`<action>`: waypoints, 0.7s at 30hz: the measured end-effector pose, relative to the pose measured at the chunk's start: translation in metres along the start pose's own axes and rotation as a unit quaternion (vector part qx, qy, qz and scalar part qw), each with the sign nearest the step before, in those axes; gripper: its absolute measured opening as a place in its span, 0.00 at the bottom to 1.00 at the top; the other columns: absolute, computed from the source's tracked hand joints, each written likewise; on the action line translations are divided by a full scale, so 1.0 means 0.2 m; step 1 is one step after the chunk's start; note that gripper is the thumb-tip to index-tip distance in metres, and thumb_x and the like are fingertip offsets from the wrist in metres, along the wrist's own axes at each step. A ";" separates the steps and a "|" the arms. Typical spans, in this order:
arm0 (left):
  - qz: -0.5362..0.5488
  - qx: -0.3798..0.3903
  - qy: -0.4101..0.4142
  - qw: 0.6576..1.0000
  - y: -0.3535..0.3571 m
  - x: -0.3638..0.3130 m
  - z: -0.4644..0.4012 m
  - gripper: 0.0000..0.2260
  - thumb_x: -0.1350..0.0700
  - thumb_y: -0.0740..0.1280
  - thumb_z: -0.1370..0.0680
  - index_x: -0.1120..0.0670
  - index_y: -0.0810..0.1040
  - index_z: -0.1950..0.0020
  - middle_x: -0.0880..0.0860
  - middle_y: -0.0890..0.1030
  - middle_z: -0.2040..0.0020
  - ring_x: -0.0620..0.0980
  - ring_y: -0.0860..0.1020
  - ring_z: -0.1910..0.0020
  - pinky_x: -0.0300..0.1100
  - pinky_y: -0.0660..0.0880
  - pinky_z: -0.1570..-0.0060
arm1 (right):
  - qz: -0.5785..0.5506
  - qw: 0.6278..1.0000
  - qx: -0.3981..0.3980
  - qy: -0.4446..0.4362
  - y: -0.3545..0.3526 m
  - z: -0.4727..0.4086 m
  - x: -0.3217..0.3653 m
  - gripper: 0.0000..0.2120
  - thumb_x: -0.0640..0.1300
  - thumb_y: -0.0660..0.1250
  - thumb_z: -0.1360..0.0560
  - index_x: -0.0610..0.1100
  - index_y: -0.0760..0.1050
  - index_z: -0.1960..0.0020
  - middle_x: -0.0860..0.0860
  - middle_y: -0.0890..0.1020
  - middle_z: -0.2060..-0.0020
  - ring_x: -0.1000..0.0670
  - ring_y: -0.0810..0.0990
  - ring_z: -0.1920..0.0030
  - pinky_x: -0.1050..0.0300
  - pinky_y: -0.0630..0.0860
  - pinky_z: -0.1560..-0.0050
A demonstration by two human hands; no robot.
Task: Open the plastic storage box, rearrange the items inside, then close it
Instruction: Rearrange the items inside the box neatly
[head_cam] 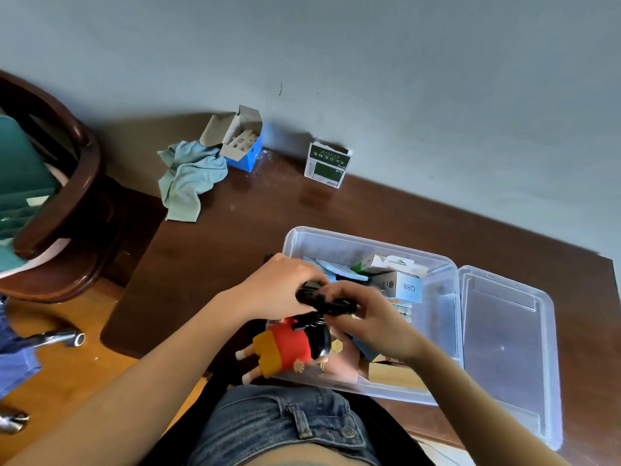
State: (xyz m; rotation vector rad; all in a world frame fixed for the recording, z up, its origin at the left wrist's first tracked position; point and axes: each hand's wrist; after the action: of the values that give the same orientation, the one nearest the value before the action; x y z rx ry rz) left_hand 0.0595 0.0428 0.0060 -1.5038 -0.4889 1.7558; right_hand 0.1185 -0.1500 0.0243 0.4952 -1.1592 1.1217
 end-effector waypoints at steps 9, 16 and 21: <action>-0.029 0.133 -0.067 0.988 -0.05 -0.02 -0.01 0.05 0.60 0.60 0.25 0.58 0.75 0.56 0.57 0.80 0.60 0.54 0.75 0.56 0.43 0.70 0.54 | 0.166 0.959 -0.227 0.035 -0.13 -0.10 -0.01 0.03 0.46 0.68 0.25 0.50 0.80 0.55 0.61 0.81 0.62 0.64 0.79 0.59 0.59 0.78 0.53; 0.059 0.118 -0.031 0.991 -0.05 -0.02 0.03 0.16 0.63 0.61 0.26 0.54 0.78 0.40 0.42 0.74 0.34 0.32 0.72 0.48 0.18 0.62 0.50 | 0.446 0.884 0.012 0.142 -0.14 -0.35 -0.09 0.24 0.50 0.66 0.26 0.45 0.67 0.32 0.48 0.77 0.38 0.46 0.76 0.40 0.51 0.75 0.44; 0.115 0.101 -0.085 0.985 -0.04 -0.03 0.04 0.08 0.52 0.60 0.22 0.46 0.77 0.48 0.48 0.81 0.59 0.49 0.78 0.62 0.45 0.74 0.59 | 0.463 0.874 -0.055 0.135 -0.08 -0.45 -0.13 0.18 0.51 0.62 0.24 0.45 0.72 0.37 0.47 0.80 0.44 0.43 0.78 0.46 0.51 0.75 0.52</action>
State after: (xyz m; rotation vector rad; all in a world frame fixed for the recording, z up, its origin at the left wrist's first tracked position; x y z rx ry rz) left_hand 0.0548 0.0448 0.0166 -1.3140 -0.2180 2.0578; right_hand 0.1744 -0.0957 -0.0286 -0.3738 -1.2164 1.8530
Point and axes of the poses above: each hand's wrist, its own z-axis away from the middle knuckle, its own y-axis out of the palm, x = y × z
